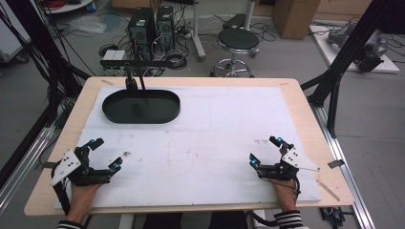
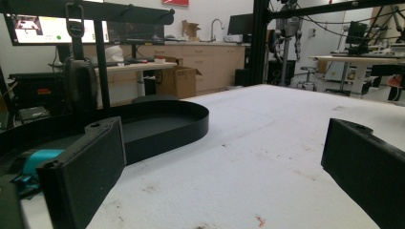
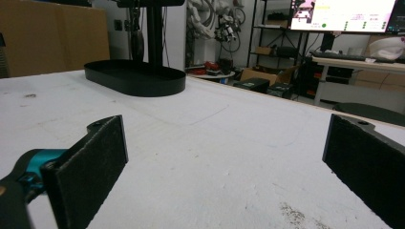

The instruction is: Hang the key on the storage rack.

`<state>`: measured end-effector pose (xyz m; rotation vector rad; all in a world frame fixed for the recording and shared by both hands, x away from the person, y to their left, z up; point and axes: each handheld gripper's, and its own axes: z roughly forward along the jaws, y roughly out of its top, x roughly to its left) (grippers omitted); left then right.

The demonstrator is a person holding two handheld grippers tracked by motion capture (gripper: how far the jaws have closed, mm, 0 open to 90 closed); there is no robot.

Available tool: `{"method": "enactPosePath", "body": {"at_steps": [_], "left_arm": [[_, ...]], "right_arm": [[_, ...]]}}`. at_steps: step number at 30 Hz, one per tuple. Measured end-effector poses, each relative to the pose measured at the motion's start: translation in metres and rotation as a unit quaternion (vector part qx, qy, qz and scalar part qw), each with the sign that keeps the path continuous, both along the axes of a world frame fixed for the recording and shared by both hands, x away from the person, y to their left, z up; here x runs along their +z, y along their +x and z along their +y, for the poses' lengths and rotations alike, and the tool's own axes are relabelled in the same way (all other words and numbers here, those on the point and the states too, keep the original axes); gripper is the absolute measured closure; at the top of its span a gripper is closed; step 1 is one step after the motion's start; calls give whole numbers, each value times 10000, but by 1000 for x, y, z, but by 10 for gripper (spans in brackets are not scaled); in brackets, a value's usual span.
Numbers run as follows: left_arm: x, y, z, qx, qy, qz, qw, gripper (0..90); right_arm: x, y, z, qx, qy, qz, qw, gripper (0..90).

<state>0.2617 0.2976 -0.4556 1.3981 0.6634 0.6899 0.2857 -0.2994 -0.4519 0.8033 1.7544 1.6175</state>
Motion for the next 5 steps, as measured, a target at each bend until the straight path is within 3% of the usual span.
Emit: {"method": "enactPosePath", "body": {"at_steps": [5], "left_arm": [[0,0,1,-3,-31,-2,10000,17]], "right_arm": [[0,0,0,-1,-46,-43,10000,3]]}}
